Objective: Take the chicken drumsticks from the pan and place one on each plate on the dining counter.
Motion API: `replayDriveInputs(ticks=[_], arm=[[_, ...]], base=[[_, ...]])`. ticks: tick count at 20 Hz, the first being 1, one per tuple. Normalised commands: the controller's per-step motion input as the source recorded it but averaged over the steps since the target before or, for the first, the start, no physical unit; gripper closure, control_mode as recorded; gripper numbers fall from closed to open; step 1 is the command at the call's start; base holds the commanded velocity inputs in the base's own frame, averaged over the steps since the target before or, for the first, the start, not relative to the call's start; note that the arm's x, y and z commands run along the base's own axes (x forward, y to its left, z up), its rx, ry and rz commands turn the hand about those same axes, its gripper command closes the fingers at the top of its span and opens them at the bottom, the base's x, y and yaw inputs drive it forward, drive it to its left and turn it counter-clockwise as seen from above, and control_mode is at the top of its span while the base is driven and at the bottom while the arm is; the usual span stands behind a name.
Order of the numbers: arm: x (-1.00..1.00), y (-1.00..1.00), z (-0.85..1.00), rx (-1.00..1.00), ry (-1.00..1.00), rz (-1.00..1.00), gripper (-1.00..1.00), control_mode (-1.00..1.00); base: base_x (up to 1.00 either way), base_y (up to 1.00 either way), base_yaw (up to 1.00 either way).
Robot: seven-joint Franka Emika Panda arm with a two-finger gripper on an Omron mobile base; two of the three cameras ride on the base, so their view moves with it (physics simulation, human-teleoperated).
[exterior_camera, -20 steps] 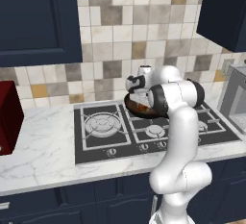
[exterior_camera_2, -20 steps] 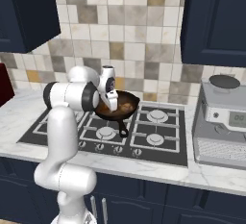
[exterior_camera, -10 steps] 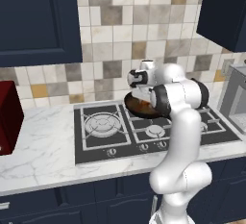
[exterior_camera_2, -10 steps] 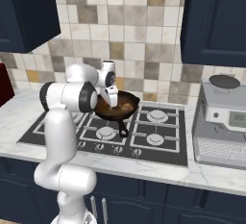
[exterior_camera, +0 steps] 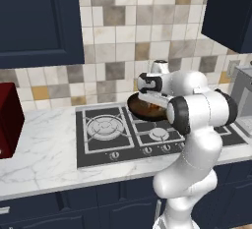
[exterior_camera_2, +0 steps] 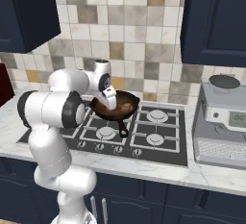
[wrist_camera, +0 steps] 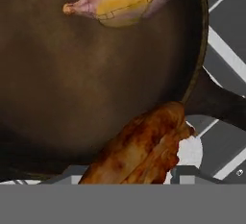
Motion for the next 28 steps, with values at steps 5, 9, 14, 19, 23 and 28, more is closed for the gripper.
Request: replayDriveInputs(ticks=[5,9,14,19,23,28], arm=[[-0.69,0.00,0.22,0.13,-0.01,0.05,1.00,-1.00],[-0.57,0.00,0.31,0.03,0.18,0.03,1.00,-1.00],[-0.69,0.00,0.22,0.00,0.05,0.07,1.00,-1.00],[-0.16,0.00,0.00,-0.01,0.00,0.07,1.00,1.00],[0.00,0.00,0.00,0.00,0.00,0.00,1.00,1.00],[0.00,0.00,0.00,0.00,0.00,0.00,1.00,1.00]], base=[[0.00,0.00,0.00],[0.00,0.00,0.00],[0.00,0.00,0.00],[0.00,-0.01,0.00],[-0.21,0.00,0.43],[-0.22,0.00,1.00]])
